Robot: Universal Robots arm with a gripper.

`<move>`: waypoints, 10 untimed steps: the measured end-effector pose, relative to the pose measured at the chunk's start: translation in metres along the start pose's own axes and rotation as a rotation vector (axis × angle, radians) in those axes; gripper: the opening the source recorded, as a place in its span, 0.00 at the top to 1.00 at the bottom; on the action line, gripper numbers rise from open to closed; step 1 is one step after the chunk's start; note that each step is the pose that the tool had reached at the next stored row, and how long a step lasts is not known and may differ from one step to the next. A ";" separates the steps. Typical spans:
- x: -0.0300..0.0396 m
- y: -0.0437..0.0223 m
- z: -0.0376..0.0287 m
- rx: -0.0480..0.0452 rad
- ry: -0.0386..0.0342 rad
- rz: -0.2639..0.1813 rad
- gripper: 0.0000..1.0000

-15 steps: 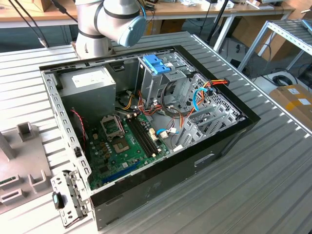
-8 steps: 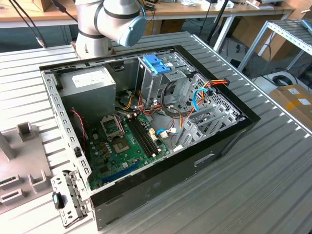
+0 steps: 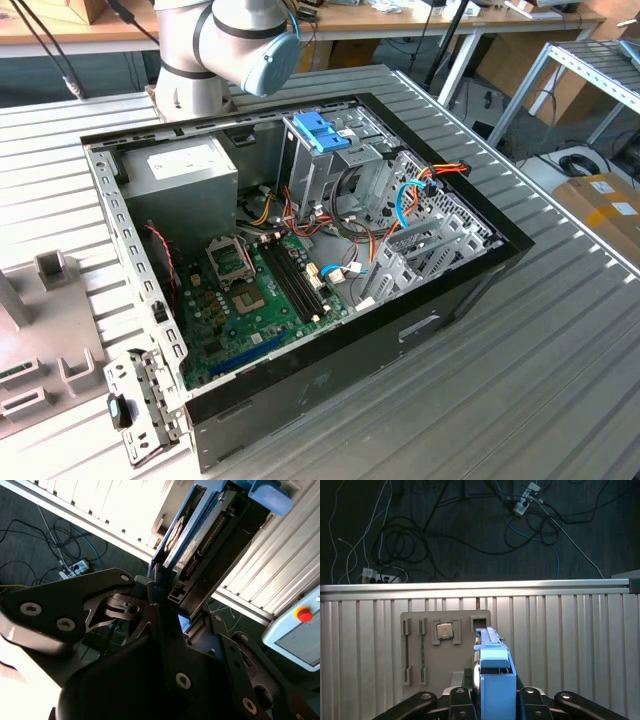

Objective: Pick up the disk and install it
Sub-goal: 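Pick up the disk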

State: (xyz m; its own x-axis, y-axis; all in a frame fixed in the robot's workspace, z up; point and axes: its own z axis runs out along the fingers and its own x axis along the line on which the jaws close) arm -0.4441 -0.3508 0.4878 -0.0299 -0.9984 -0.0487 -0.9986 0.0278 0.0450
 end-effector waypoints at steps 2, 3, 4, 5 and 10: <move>-0.0001 0.0001 -0.0029 -0.0001 0.0001 0.000 0.63; -0.0002 0.0002 -0.0042 -0.0001 0.0000 0.000 0.63; -0.0003 0.0002 -0.0054 -0.0001 0.0000 0.000 0.63; -0.0003 0.0003 -0.0066 0.0000 0.0000 0.000 0.63; -0.0006 0.0005 -0.0121 0.0000 0.0000 0.000 0.63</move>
State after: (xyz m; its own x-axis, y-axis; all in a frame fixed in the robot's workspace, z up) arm -0.4441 -0.3508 0.4999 -0.0299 -0.9984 -0.0487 -0.9986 0.0278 0.0450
